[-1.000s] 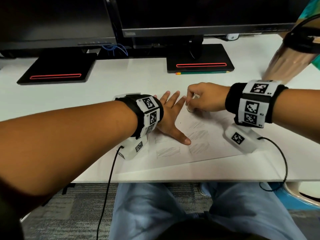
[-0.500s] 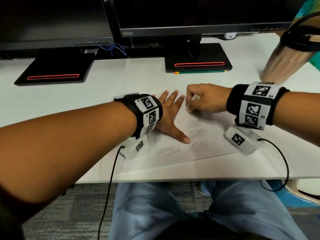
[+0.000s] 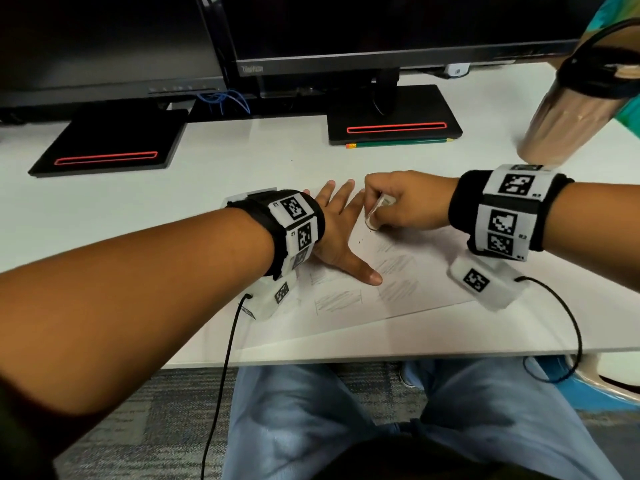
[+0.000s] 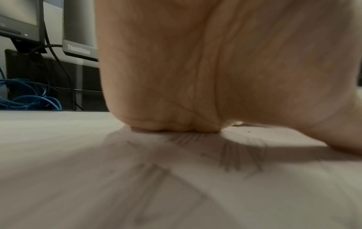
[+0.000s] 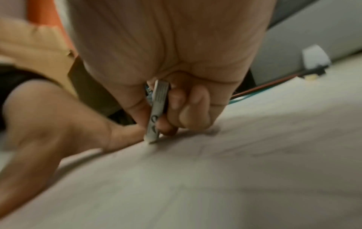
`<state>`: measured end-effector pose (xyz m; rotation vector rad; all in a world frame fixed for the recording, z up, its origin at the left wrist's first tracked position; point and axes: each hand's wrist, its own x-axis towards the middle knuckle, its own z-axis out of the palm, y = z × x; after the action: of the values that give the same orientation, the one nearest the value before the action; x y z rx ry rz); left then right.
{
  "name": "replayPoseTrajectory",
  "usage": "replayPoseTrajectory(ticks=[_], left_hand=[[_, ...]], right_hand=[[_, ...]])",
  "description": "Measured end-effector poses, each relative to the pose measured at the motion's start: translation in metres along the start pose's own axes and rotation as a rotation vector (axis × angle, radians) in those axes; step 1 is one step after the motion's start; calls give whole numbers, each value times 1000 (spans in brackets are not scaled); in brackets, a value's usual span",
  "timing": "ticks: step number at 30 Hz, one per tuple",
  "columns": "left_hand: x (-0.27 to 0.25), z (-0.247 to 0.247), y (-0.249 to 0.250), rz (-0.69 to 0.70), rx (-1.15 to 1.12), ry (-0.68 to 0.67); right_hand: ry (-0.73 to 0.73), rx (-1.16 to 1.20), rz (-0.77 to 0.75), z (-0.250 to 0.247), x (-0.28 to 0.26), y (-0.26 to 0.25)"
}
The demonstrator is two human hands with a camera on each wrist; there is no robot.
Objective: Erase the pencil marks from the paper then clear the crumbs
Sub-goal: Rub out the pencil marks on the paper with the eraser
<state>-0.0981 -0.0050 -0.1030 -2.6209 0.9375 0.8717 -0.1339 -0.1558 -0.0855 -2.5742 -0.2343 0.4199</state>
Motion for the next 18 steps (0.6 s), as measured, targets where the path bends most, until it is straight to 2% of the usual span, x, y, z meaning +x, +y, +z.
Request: replayPoseTrajectory(ticks=[3,7,10,14,18], left_hand=[[-1,0,1,-2,8,-24],[0,0,0,-4,2,-3],[0,0,0,-3,8,-22],[-1,0,1,-6,7,-7],[-2,0,3,-9,25,-34]], right_hand=[[-107,29,-36,6,-3,-6],[8,-18,4,-1,-1,-2],[-104,-22,-37,6,-4,-9],[17,-24,12,1,0,-4],[-109,-4,-32,8,-3,-10]])
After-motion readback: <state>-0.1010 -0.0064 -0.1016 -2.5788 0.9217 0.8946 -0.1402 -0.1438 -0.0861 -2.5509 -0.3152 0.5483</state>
